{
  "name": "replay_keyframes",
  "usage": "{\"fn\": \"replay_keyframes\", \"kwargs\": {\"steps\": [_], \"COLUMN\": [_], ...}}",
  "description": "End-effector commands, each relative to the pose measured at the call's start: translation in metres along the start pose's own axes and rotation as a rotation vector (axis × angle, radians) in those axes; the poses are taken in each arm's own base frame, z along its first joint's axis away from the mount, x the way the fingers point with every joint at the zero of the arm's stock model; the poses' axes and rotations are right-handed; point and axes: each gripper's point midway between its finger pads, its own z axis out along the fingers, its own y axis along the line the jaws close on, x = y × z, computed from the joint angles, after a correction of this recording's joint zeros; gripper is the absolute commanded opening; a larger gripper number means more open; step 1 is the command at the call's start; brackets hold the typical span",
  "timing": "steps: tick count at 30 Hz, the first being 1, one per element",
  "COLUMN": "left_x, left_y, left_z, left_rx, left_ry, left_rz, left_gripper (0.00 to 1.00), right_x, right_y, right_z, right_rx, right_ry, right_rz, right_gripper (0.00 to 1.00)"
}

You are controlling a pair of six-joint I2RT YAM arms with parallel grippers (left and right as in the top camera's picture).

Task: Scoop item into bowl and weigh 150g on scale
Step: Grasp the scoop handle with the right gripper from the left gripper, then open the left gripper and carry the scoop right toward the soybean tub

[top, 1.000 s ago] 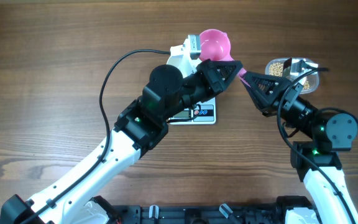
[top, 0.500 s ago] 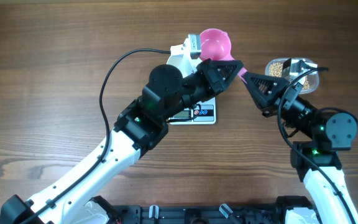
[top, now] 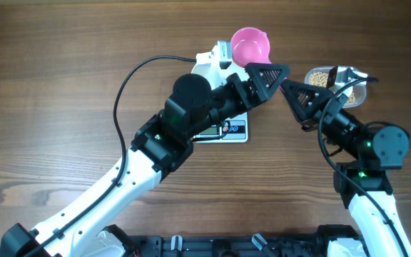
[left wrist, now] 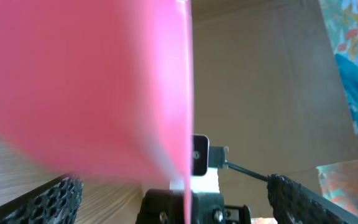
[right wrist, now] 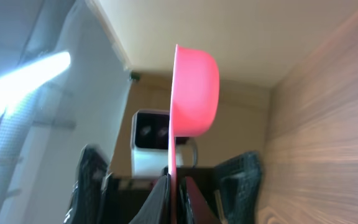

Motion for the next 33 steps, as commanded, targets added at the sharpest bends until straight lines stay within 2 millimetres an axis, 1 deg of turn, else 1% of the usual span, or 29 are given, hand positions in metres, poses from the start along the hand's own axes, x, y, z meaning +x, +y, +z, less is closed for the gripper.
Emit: {"fn": "replay_keyframes", "kwargs": {"steps": [1, 5, 6, 7, 9, 12, 14, 17, 22, 23, 24, 26, 27, 29, 30, 31, 32, 33], "left_x": [0.005, 0.011, 0.011, 0.01, 0.005, -0.004, -0.007, -0.011, -0.003, 0.0, 0.0, 0.0, 0.001, 0.004, 0.004, 0.002, -0.001, -0.004], "left_y": [0.004, 0.019, 0.023, 0.031, 0.044, 0.072, 0.088, 0.103, 0.116, 0.122, 0.131, 0.148, 0.155, 0.167, 0.175, 0.178, 0.182, 0.185], "left_z": [0.001, -0.002, -0.005, -0.01, -0.02, -0.042, -0.053, -0.062, -0.07, -0.074, -0.079, -0.089, -0.094, -0.102, -0.107, -0.109, -0.112, -0.114], "left_rx": [-0.022, -0.086, -0.107, -0.147, -0.216, -0.351, -0.417, -0.476, -0.532, -0.558, -0.606, -0.693, -0.729, -0.792, -0.838, -0.855, -0.885, -0.905], "left_ry": [0.024, 0.05, 0.056, 0.059, 0.051, 0.066, 0.084, 0.092, 0.128, 0.143, 0.152, 0.154, 0.163, 0.18, 0.177, 0.172, 0.158, 0.145], "left_rz": [0.08, 0.15, 0.172, 0.196, 0.239, 0.334, 0.35, 0.317, 0.291, 0.29, 0.323, 0.32, 0.313, 0.3, 0.299, 0.302, 0.309, 0.315], "left_gripper": [1.0, 1.0, 1.0, 1.0, 1.0, 1.0, 1.0, 1.0, 1.0, 0.95, 0.82, 0.73, 0.7, 0.7, 0.8, 0.86, 0.98, 1.0], "right_x": [-0.023, -0.044, -0.052, -0.061, -0.07, -0.083, -0.086, -0.081, -0.071, -0.067, -0.064, -0.063, -0.064, -0.066, -0.066, -0.066, -0.066, -0.066], "right_y": [0.006, -0.002, -0.002, -0.002, -0.001, -0.001, 0.0, -0.001, -0.034, -0.038, -0.04, -0.04, -0.04, -0.04, -0.04, -0.04, -0.041, -0.041], "right_z": [-0.001, -0.007, -0.011, -0.018, -0.027, -0.053, -0.068, -0.08, -0.11, -0.115, -0.117, -0.118, -0.117, -0.118, -0.117, -0.117, -0.117, -0.118], "right_rx": [0.035, 0.17, 0.23, 0.3, 0.4, 0.636, 0.753, 0.851, 1.057, 1.085, 1.092, 1.093, 1.092, 1.099, 1.104, 1.106, 1.107, 1.108], "right_ry": [-0.083, -0.126, -0.138, -0.161, -0.193, -0.269, -0.292, -0.254, -0.185, -0.177, -0.169, -0.168, -0.168, -0.162, -0.139, -0.132, -0.13, -0.13], "right_rz": [-0.105, -0.164, -0.2, -0.238, -0.289, -0.385, -0.432, -0.512, -0.513, -0.494, -0.483, -0.482, -0.487, -0.505, -0.545, -0.555, -0.556, -0.554], "right_gripper": [0.05, 0.05, 0.04, 0.05, 0.05, 0.05, 0.05, 0.04, 0.05, 0.04, 0.04, 0.04, 0.04, 0.04, 0.04, 0.04, 0.04, 0.04]}}
